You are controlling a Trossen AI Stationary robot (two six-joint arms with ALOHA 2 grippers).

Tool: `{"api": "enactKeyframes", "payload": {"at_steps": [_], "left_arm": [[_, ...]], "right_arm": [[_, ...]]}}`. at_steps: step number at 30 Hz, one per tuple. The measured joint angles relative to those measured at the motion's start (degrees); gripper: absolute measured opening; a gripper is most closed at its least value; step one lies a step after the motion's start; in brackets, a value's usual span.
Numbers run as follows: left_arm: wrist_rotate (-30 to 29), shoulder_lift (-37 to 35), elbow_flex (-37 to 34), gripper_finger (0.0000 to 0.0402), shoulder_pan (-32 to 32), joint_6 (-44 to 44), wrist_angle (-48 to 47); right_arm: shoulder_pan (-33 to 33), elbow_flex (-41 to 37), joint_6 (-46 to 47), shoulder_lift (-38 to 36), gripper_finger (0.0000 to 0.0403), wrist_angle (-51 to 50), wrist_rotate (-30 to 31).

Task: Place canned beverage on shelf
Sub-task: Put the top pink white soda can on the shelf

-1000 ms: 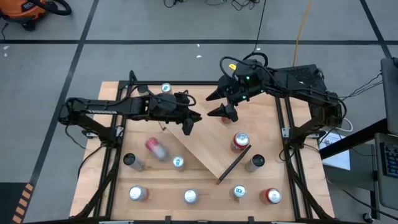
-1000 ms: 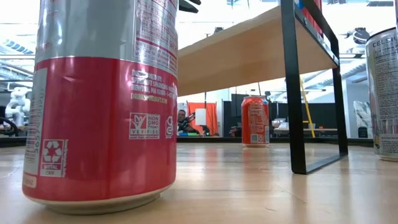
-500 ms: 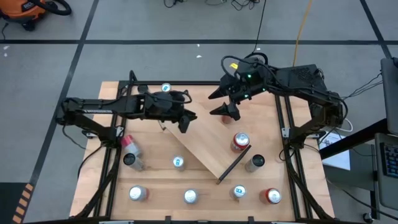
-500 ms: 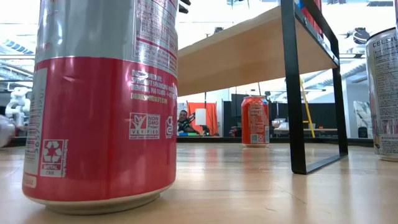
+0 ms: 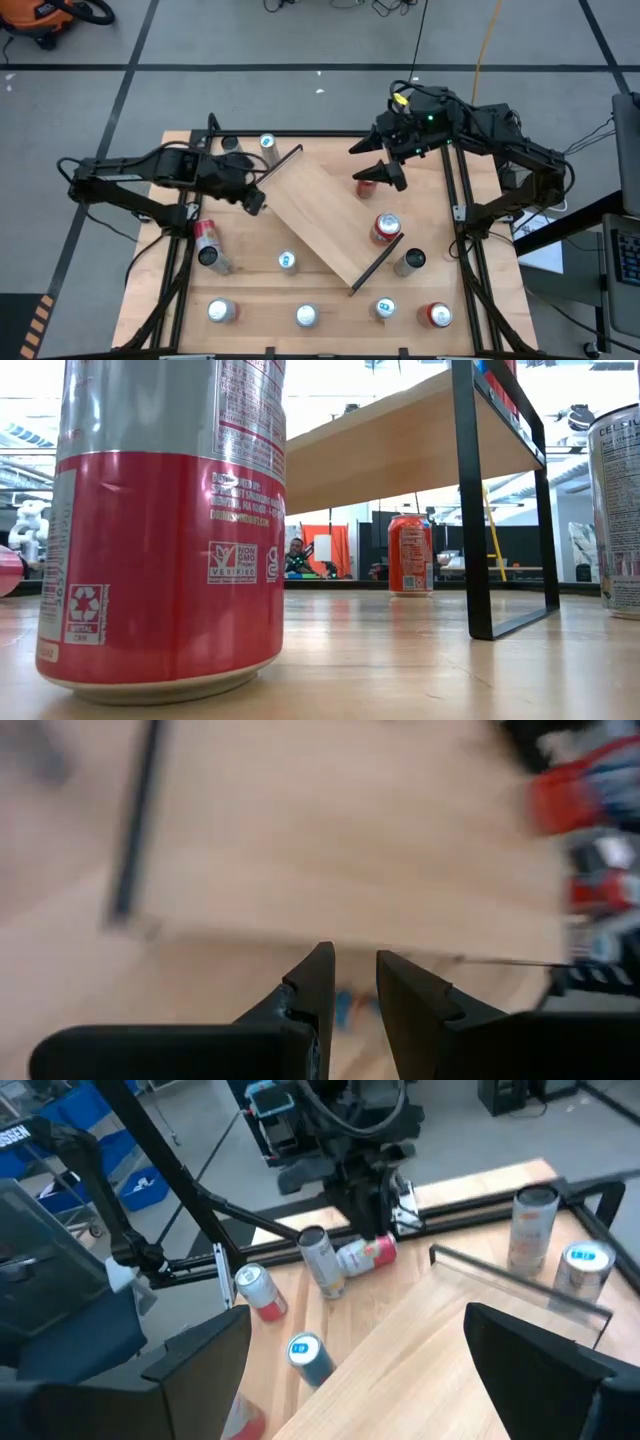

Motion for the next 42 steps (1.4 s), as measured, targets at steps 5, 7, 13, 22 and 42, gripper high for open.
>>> {"api": "enactKeyframes", "payload": {"at_steps": [5,7,13,22,42], "left_arm": [[4.72,0.68,0.00,0.0080,0.02,-16.92,-15.40],[5.54,1.17,-0.02,0.0080,-0.60,-21.97,-18.17],[5.45,1.66,-0.04,0.0085,-2.73,-37.75,-26.71],[2.45,2.83,-3.90,0.0219,-9.13,-54.65,-26.88],[11.16,11.62,-15.39,0.0306,-14.27,-68.14,-26.97]], "right_arm": [[0.00,-0.02,0.97,-0.02,0.0345,-0.09,2.93],[-0.02,-0.02,0.98,-0.03,0.0345,-0.08,3.02],[-0.02,-0.02,0.99,0.02,0.0345,-0.08,2.94],[0.02,-0.02,2.26,0.02,0.0345,-0.10,2.72],[0.04,-0.02,-0.62,0.02,0.0345,-0.17,2.33]]}}
